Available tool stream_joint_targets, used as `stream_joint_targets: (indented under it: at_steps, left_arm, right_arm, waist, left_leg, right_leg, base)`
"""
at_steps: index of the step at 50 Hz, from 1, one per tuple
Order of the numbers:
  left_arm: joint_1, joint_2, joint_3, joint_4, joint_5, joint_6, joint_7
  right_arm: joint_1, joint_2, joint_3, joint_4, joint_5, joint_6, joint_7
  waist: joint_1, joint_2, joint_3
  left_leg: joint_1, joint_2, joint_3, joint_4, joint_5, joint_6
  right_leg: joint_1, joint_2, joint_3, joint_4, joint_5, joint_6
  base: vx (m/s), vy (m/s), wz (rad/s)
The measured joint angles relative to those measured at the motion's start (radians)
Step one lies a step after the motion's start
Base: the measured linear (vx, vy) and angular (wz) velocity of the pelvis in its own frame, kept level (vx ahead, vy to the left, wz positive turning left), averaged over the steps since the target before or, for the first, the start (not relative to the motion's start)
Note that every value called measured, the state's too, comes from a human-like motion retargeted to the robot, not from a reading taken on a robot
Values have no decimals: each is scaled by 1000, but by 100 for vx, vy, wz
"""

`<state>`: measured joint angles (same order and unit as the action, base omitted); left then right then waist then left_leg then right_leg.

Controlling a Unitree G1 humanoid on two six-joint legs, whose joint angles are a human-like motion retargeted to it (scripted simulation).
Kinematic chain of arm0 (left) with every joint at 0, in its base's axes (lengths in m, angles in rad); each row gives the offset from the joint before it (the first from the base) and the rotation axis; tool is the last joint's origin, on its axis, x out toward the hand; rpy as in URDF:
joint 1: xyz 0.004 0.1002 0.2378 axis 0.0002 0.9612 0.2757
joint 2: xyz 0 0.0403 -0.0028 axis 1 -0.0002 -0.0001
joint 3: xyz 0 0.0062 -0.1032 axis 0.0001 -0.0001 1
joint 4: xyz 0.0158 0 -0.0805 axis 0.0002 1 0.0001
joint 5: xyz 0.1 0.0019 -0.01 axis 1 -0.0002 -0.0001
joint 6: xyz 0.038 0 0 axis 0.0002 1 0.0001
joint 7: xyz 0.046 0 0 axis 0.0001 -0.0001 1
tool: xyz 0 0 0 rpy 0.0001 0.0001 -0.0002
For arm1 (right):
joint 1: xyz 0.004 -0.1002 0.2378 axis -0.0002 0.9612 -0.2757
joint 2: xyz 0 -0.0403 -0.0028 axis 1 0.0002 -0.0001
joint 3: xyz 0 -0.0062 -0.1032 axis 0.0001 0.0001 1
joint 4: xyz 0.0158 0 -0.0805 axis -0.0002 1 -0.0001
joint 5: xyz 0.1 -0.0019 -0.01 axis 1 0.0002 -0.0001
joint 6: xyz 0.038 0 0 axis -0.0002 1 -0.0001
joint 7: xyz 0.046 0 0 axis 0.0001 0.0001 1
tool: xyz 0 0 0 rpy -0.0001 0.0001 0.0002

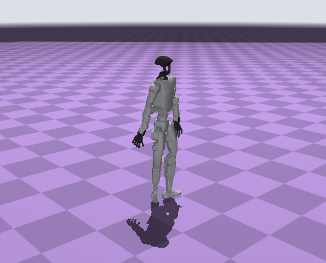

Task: In place motions

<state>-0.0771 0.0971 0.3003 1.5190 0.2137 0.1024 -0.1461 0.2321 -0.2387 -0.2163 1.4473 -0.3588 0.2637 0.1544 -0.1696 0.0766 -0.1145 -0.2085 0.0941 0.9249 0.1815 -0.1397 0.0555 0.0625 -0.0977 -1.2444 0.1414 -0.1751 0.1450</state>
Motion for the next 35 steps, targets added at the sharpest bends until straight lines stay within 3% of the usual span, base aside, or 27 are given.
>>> stream_joint_targets:
  at_steps: [3,6,8,9,10,13,14,20,25,27,28,30,32,35]
  left_arm:
    - [30,-20,-20,16,5,-10,-7]
    - [55,-22,-3,57,17,-8,7]
    - [71,-12,16,86,30,-3,14]
    - [75,-4,24,98,36,2,16]
    - [79,6,31,108,43,7,16]
    - [81,43,42,120,59,22,13]
    - [84,53,44,120,63,24,10]
    - [101,92,55,85,72,24,-14]
    - [113,56,43,37,71,15,-19]
    - [117,37,11,15,89,9,-32]
    - [115,30,-10,5,107,7,-43]
    - [102,11,-68,-2,156,6,-57]
    - [91,-25,-121,10,197,6,-35]
    - [97,-79,-125,27,220,56,126]
  right_arm:
    - [-2,-8,4,-53,-64,23,-6]
    - [-21,-19,14,-111,-80,-6,-48]
    - [-45,-21,23,-148,-69,-29,-55]
    - [-60,-16,26,-167,-55,-31,-52]
    - [-77,-8,29,-187,-38,-29,-47]
    - [-129,30,33,-241,54,-40,-33]
    - [-143,42,35,-256,79,-49,-28]
    - [-212,108,89,-355,140,-92,34]
    - [-237,119,176,-409,79,-103,68]
    - [-238,122,207,-414,46,-112,68]
    - [-239,124,221,-409,30,-116,69]
    - [-238,127,234,-383,1,-121,68]
    - [-242,126,243,-337,-33,-118,56]
    - [-241,118,258,-267,-124,-108,33]
  waist:
    - [49,2,0]
    - [36,61,1]
    - [4,113,4]
    - [-16,123,9]
    - [-38,126,17]
    - [-42,110,41]
    - [-35,106,42]
    - [-60,93,47]
    - [-88,32,77]
    - [-55,-1,87]
    - [-14,-18,86]
    - [18,-30,96]
    - [39,-28,109]
    - [-7,-32,108]
  left_leg:
    - [-49,-14,-167,40,-14,20]
    - [-74,19,-279,71,-37,27]
    - [-93,52,-352,89,-41,31]
    - [-107,51,-397,97,-37,36]
    - [-121,41,-443,104,-32,42]
    - [-122,22,-500,84,0,52]
    - [-122,20,-512,74,10,53]
    - [-126,-21,-671,12,73,55]
    - [-57,-119,-759,-30,94,61]
    - [-23,-152,-758,-39,93,59]
    - [-13,-156,-737,-41,91,54]
    - [4,-167,-766,-49,106,46]
    - [55,-192,-813,-94,123,57]
    - [111,-210,-943,-146,142,33]
  right_leg:
    - [37,-28,50,87,85,34]
    - [47,-57,97,253,205,-12]
    - [-13,-103,222,452,249,-69]
    - [-57,-112,314,532,250,-64]
    - [-104,-114,417,599,243,-42]
    - [-231,29,758,636,157,55]
    - [-257,67,826,632,136,56]
    - [-342,138,997,433,-3,-63]
    - [-334,162,1240,111,-99,-91]
    - [-303,145,1263,31,-24,-123]
    - [-287,114,1222,30,-28,-98]
    - [-256,69,1056,12,-16,-115]
    - [-217,69,1026,-14,-10,-117]
    - [-155,53,907,-63,-9,-120]
  base:
    - [72,-53,190]
    - [52,-44,220]
    - [47,-55,237]
    - [33,-56,252]
    - [12,-49,236]
    - [6,-52,167]
    - [7,-48,101]
    - [4,-39,145]
    - [3,-14,127]
    - [2,-1,27]
    - [0,0,0]
    - [0,-1,56]
    - [2,3,148]
    - [7,6,178]
